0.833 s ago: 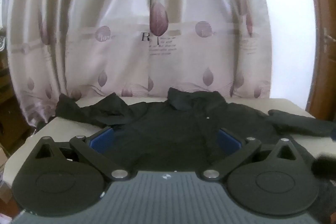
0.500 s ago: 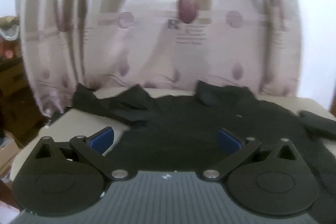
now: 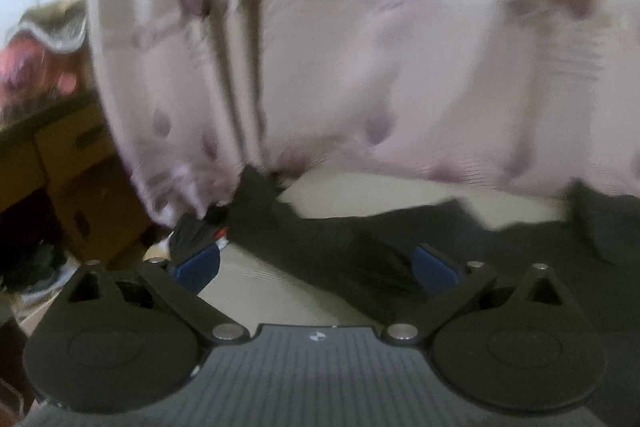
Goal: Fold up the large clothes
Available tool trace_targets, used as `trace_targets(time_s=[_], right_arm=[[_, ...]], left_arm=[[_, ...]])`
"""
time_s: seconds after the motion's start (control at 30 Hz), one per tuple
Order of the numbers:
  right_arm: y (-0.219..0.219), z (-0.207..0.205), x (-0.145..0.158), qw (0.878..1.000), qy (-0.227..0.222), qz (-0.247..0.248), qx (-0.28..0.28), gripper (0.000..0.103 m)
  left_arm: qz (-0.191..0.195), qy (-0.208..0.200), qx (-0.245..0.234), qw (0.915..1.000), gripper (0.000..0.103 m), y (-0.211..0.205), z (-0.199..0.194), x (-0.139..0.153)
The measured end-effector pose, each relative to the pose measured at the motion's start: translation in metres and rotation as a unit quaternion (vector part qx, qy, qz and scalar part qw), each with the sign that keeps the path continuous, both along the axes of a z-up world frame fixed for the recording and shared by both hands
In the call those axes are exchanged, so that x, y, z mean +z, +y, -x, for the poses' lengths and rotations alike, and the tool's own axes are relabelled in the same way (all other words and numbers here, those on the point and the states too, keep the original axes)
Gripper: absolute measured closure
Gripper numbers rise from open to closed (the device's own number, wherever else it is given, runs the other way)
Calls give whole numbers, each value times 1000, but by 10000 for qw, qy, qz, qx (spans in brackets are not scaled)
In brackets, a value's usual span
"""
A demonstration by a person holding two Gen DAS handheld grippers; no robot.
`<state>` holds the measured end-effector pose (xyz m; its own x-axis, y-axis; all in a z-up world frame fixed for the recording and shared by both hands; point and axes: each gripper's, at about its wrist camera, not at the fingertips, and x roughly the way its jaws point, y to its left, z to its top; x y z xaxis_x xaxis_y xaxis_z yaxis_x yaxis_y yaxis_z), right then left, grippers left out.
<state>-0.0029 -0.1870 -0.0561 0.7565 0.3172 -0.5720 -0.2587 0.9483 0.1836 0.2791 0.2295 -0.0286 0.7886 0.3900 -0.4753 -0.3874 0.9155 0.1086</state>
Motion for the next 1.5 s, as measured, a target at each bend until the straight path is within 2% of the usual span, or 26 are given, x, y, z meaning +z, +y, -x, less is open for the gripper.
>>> trace_targets(time_s=[0.17,0.33,0.4,0.43,0.47,0.5,0.53,0.67,0.73,0.77,0.9,0.93,1.0,1.03,1.07,1.13,1.17,1.23,1.3,1.43,1.5], right_arm=[[5,-12,-16,9994,329,59,-37,5],[14,-22,-26,9983,543,203,-41,5],[14,-28,-27,9978,625,205,-72,5],[14,-30,-28,9976,657,210,-81,5],[14,-31,-29,9974,687,212,-95,5],[13,-32,-29,9972,714,211,-94,5],[14,-32,-30,9971,729,207,-95,5],[14,-33,-28,9972,711,232,-83,5],[13,-33,-26,9974,693,203,-69,5],[12,-32,-26,9975,677,178,-72,5],[8,-26,-22,9983,579,80,-71,5],[6,-26,-22,9984,563,58,-55,5],[3,-25,-21,9984,573,-1,8,5],[3,-25,-21,9982,590,-15,49,5],[2,-24,-20,9982,599,-11,94,5],[5,-20,-17,9984,536,45,194,5],[4,-17,-15,9986,475,89,227,5],[1,-13,-12,9990,373,148,201,5],[-3,-10,-12,9992,364,96,97,5],[-14,-10,-15,9980,528,-317,-158,5],[-22,-11,-13,9962,572,-622,-219,5]], left_arm=[[270,768,193,9965,6,56,-76,-11],[114,1258,436,9910,3,66,-117,-32],[36,1482,512,9876,10,71,-129,-43],[-16,1590,541,9858,26,71,-133,-48],[-56,1738,585,9830,56,73,-137,-52],[7,1890,572,9803,71,77,-139,-55],[140,1944,611,9789,78,81,-136,-57],[547,1385,914,9846,81,88,-89,-37],[602,1167,974,9865,81,88,-57,-29],[579,1156,972,9868,81,88,-44,-24],[892,1004,1082,9850,80,86,26,-17],[904,945,1108,9852,77,83,38,-19],[693,784,928,9902,69,82,50,-27],[687,709,896,9911,58,90,52,-30],[728,658,954,9906,44,96,54,-31],[1069,425,1289,9850,28,112,65,-30],[1188,294,1358,9831,26,115,73,-30],[1278,209,1404,9816,27,117,89,-26],[1070,219,1428,9837,29,110,107,-25],[683,413,1336,9878,49,95,139,-26],[563,376,1261,9897,49,86,155,-20]])
